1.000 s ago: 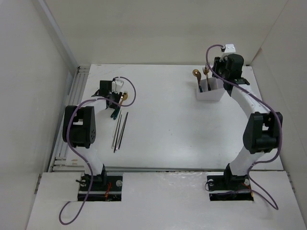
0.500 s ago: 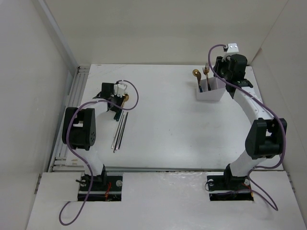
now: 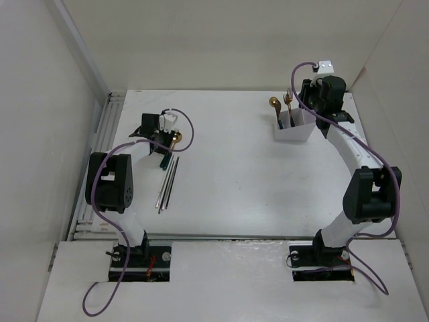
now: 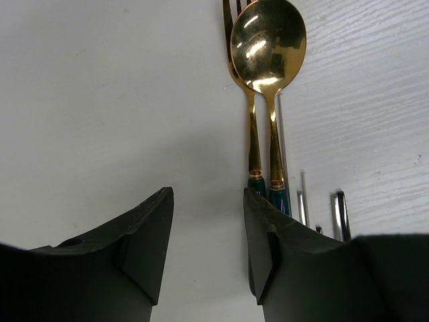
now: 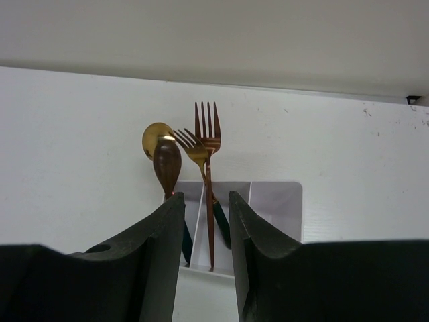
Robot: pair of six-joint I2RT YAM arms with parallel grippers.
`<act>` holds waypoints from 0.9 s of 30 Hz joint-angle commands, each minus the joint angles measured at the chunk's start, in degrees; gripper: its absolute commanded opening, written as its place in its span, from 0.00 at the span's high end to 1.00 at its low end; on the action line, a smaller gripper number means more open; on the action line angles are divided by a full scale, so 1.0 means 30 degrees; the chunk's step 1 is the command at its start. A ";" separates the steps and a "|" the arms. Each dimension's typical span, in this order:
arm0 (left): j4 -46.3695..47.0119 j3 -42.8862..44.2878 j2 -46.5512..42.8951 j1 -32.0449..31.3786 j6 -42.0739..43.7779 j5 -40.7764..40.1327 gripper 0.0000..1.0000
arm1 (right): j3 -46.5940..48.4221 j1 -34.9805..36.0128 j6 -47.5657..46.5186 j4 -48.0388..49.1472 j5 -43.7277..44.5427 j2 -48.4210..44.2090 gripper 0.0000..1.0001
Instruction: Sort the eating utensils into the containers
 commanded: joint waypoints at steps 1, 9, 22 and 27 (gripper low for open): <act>-0.0278 0.0508 -0.0777 -0.0014 -0.0449 0.0517 0.57 | 0.0097 0.0044 0.0161 0.0230 0.0080 -0.0901 0.62; -0.0278 0.0127 0.0332 -0.0571 -0.0039 0.0315 0.56 | 0.0097 0.0044 0.0161 0.0054 0.0461 -0.0901 0.62; -0.2385 0.0800 0.2036 -0.0571 0.0110 -0.0716 0.72 | 0.0097 0.0044 -0.0015 -0.0122 0.0813 -0.1282 0.62; -0.2332 0.0449 0.1508 -0.0131 0.0401 0.0019 1.00 | 0.0447 0.0044 -0.0015 -0.0298 0.0813 -0.1458 0.62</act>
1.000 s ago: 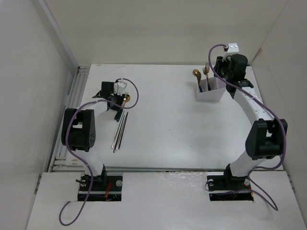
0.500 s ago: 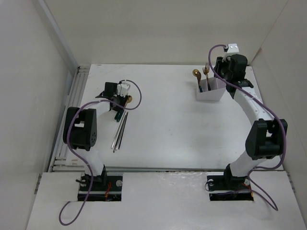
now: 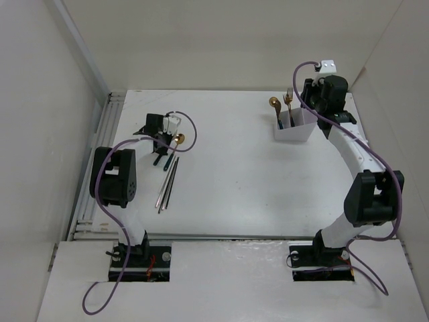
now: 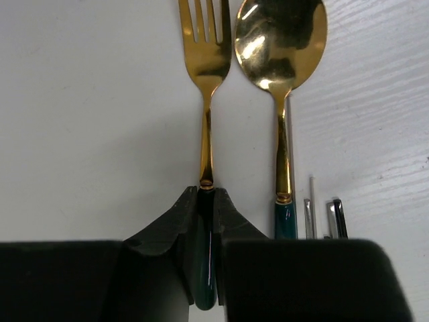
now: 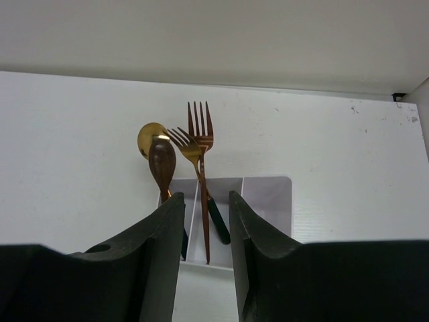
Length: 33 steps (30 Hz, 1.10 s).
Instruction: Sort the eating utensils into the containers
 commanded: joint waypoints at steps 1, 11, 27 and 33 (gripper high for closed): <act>-0.1520 -0.0345 0.0342 0.0291 0.0277 0.0077 1.00 | 0.0449 0.0247 0.0000 0.0097 0.0281 -0.0897 0.62; -0.1024 0.2758 -0.0211 0.0701 -0.1217 0.1423 1.00 | 0.1093 0.2007 -0.0967 -0.0579 0.1101 -0.1541 0.62; -0.0820 0.4667 -0.9575 -0.0260 -0.4232 0.6815 1.00 | 0.0916 0.7949 -0.0764 -0.0171 -0.3026 -0.3446 0.47; 0.1993 0.3114 -1.3392 -0.2254 -0.6633 0.7284 1.00 | 0.1384 1.1846 0.0820 0.3167 -0.6016 -0.2510 0.23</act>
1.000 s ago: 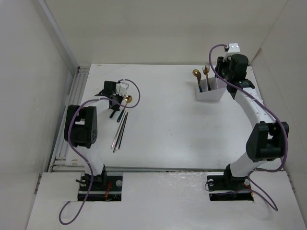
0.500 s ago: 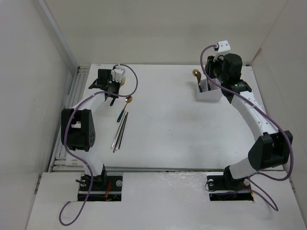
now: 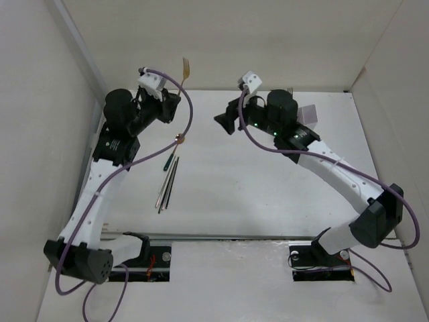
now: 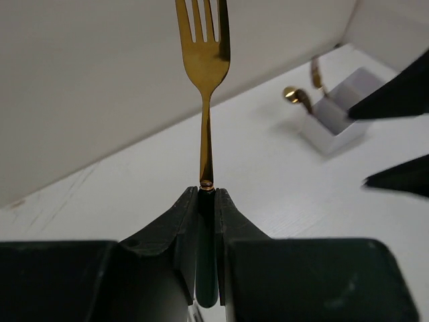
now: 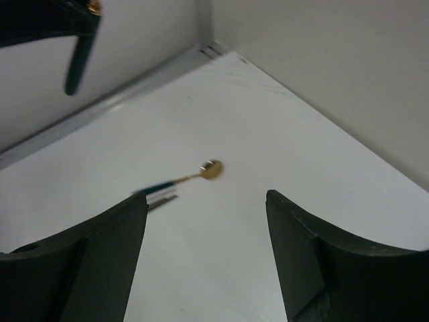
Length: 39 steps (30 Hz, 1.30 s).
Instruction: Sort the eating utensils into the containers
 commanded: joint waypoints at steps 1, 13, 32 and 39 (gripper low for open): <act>0.2278 -0.0865 -0.2194 -0.1322 -0.1878 0.1033 1.00 | 0.1428 0.1598 0.1328 0.3206 -0.2178 0.0870 0.23; 0.4360 -0.2244 -0.4488 -0.3203 -0.3578 0.2086 1.00 | 0.1783 0.3302 0.4553 0.7750 -0.3846 0.1754 0.22; 0.3426 -0.4410 -0.5806 -0.4930 -0.3668 0.1039 1.00 | -0.1349 0.3653 0.7135 1.1235 -0.2038 0.0967 1.00; 0.3424 -0.5786 -0.6272 -0.4932 -0.3699 -0.2417 0.00 | -0.3871 0.3421 0.4065 0.8608 0.4284 -0.1202 1.00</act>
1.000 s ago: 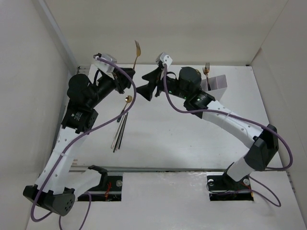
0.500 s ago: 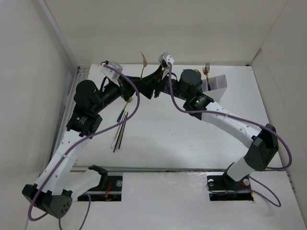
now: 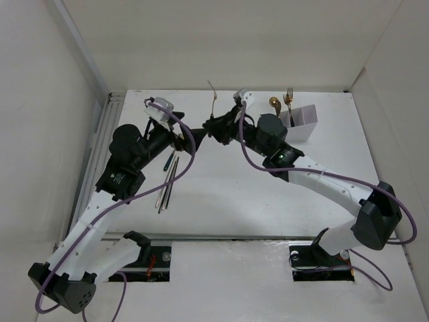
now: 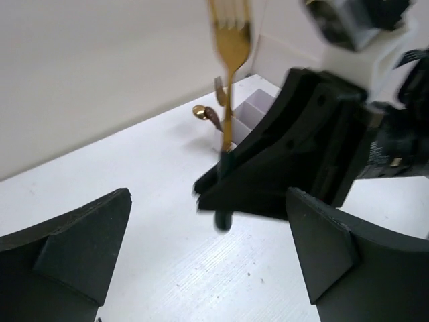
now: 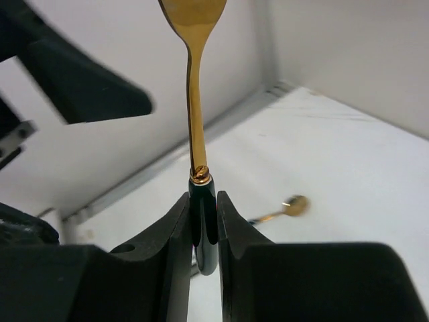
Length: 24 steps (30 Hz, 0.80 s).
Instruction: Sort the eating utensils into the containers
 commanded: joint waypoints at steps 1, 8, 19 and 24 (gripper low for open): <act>0.0131 -0.1189 -0.0802 -0.0145 0.0062 -0.2442 0.00 | -0.0366 -0.0500 -0.3062 -0.0947 0.5463 -0.1852 1.00; -0.0599 -0.3592 -0.1625 -0.0145 0.0326 -0.9126 0.00 | 0.0538 -0.7788 -0.4856 -0.4149 0.4541 -0.1041 1.00; -0.1362 -0.5180 -0.2826 0.0236 0.0502 -0.9335 0.00 | 0.3616 -1.3129 -0.6795 -0.5233 0.1870 0.5115 1.00; -0.1713 -0.5355 -0.2826 0.0412 0.0502 -0.9510 0.00 | 0.3792 -1.3481 -0.7264 -0.5233 0.3333 0.6261 1.00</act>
